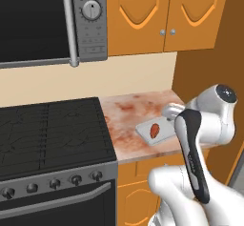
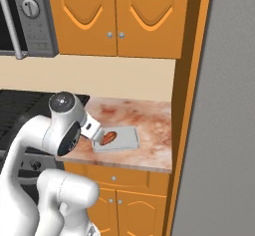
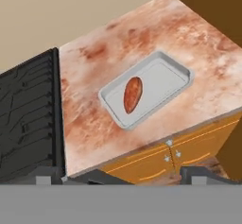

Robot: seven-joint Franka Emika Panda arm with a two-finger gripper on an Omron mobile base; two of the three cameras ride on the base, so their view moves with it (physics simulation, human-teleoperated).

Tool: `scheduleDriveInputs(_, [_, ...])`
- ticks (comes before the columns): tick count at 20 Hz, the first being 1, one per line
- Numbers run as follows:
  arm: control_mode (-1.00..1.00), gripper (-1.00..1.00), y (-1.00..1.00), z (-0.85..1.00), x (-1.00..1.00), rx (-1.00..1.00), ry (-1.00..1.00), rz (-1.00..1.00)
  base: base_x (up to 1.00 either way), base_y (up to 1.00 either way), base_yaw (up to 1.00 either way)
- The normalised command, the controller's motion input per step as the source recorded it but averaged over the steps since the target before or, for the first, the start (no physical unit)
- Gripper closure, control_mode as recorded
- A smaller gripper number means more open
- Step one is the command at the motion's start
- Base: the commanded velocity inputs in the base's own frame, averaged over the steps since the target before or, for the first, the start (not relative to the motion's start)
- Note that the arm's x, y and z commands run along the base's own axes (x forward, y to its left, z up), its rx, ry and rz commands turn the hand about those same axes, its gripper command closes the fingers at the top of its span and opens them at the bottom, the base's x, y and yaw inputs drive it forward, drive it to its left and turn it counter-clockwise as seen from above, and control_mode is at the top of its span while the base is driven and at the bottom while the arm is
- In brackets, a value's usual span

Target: Take the sweet potato and onion out of the freezer and place them in the tupperware container on the counter. Then put the tupperware containing the vegetables back in the freezer.

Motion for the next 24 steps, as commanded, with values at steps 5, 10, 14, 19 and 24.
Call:
scheduleDriveInputs(5, [-1.0,-1.0,0.0,1.0,-0.72,0.0,0.17,0.0,0.0,0.0,0.0])
scheduleDriveInputs(10, [-1.0,-1.0,0.0,0.63,-0.71,-0.12,0.05,0.0,0.0,0.0,0.0])
scheduleDriveInputs(14, [-1.0,-1.0,0.0,0.04,-0.53,-0.2,-0.13,0.0,0.0,0.0,0.0])
scheduleDriveInputs(19, [-1.0,-1.0,0.0,-0.04,-0.42,-0.14,-0.17,0.0,0.0,0.0,0.0])
scheduleDriveInputs(24, [1.0,-1.0,0.0,0.0,-0.29,-0.02,-0.04,0.0,-0.37,0.0,0.0])
